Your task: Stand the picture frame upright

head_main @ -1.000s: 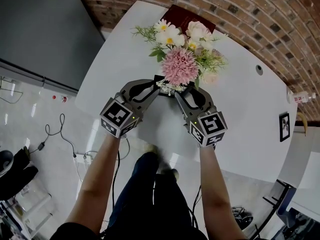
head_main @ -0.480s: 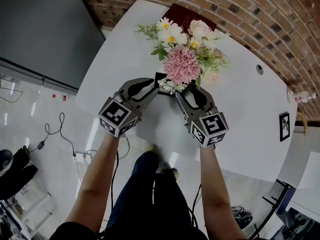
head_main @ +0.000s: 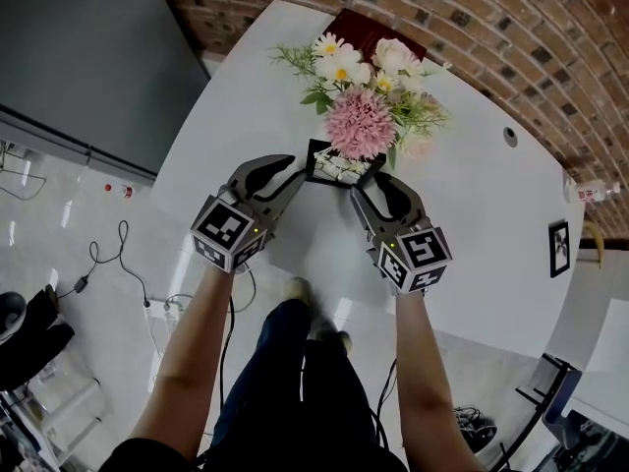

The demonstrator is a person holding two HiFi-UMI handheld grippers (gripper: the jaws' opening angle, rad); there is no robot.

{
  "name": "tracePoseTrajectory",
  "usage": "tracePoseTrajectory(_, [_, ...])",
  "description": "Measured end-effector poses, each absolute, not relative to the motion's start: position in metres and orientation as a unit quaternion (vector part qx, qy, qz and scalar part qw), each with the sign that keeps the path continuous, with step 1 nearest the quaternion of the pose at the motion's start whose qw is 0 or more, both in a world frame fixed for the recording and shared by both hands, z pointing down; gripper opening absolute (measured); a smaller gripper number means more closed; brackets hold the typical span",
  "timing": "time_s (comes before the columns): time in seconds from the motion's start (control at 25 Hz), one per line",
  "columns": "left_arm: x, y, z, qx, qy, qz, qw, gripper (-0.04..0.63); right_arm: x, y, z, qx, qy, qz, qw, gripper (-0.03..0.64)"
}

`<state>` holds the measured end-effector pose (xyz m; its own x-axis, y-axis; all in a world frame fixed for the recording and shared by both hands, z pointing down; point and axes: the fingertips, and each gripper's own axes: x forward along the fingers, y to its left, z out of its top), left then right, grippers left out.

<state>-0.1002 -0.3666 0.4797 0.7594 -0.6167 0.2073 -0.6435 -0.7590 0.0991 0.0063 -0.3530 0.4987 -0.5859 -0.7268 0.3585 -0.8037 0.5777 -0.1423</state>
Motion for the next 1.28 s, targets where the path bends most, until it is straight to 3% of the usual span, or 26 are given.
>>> tracePoseTrajectory(0.12, [-0.105,-0.361,0.481,0.932,-0.342,0.087,0.084,0.109,0.009,-0.35,0.5,0.445,-0.873,0.149,0.136,0.191])
tracePoseTrajectory(0.36, [-0.112,-0.349,0.482,0.927,-0.353,0.092,0.088,0.107,0.016,-0.338,0.498,0.458,-0.866,0.153,0.134,0.101])
tracePoseTrajectory(0.64, [-0.113,-0.326,0.475,0.916,-0.381,0.086,0.092,0.031,0.02,-0.315,0.484,0.454,-0.871,0.142,0.121,0.006])
tracePoseTrajectory(0.76, [-0.109,-0.312,0.468,0.914,-0.387,0.079,0.091,0.0,0.018,-0.303,0.474,0.445,-0.878,0.137,0.111,0.006])
tracePoseTrajectory(1.28, [-0.091,-0.23,0.428,0.908,-0.403,0.029,0.114,0.0,0.007,-0.214,0.425,0.405,-0.903,0.13,0.067,0.005])
